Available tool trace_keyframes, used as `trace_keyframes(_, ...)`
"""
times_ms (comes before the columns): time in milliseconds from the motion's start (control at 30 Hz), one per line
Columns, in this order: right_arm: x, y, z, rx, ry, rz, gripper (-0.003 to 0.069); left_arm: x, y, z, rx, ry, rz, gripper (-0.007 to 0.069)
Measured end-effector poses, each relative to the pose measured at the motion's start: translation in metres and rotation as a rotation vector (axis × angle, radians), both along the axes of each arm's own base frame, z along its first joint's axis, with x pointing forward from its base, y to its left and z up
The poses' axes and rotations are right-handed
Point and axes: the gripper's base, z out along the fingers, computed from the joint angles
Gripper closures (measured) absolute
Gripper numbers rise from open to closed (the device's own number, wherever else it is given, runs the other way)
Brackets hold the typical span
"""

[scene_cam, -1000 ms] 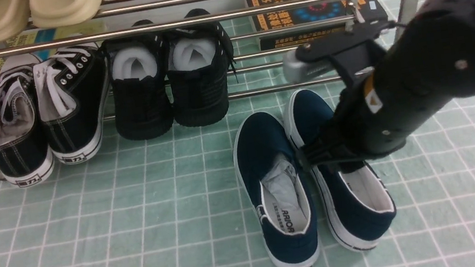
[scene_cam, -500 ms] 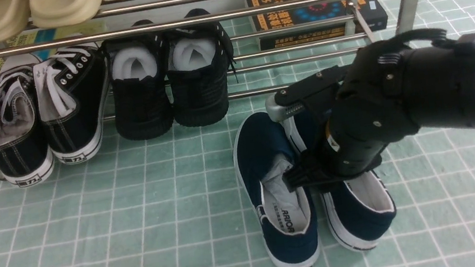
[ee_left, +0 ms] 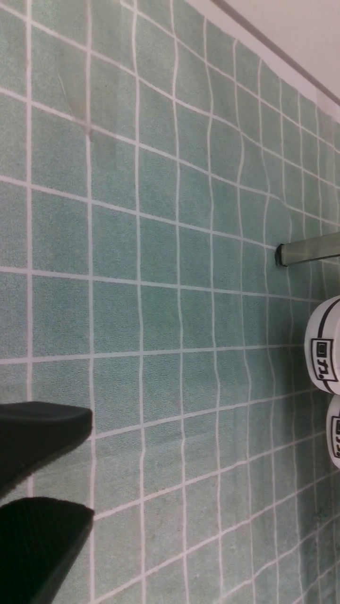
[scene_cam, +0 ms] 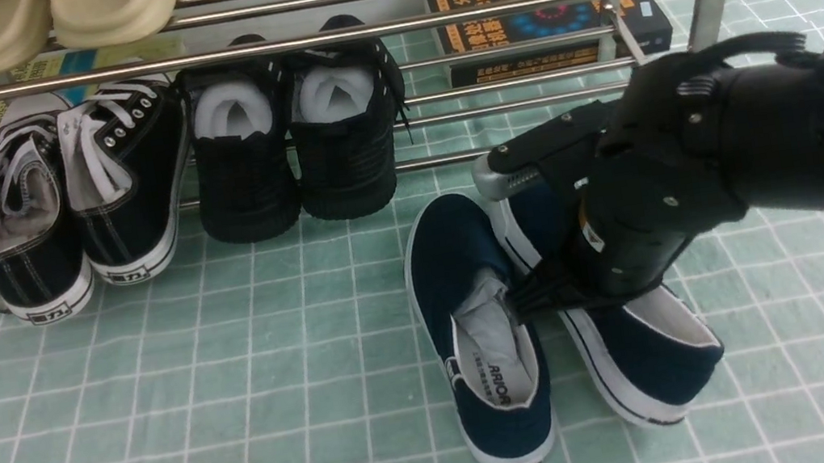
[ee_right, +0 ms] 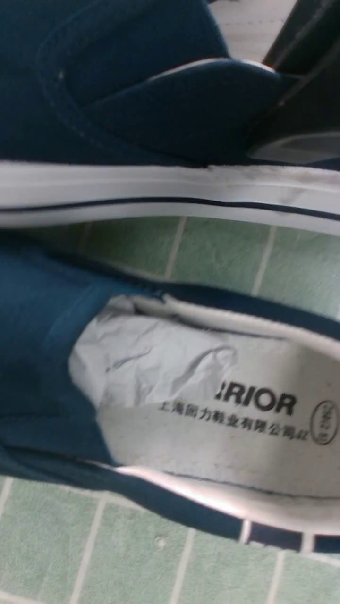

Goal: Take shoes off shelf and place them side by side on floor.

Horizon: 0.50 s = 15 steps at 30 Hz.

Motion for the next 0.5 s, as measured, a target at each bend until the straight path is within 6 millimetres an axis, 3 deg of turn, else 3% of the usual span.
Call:
trace_keyframes(267,0.000,-0.004,0.005,-0.041,0.007,-0.017,0.0631,0.000,0.000,0.000,0.000,0.000,0.000,0.0382)
trace_keyframes(500,0.004,-0.002,-0.005,-0.053,0.005,-0.034,0.0631,0.000,0.000,0.000,0.000,0.000,0.000,0.0382)
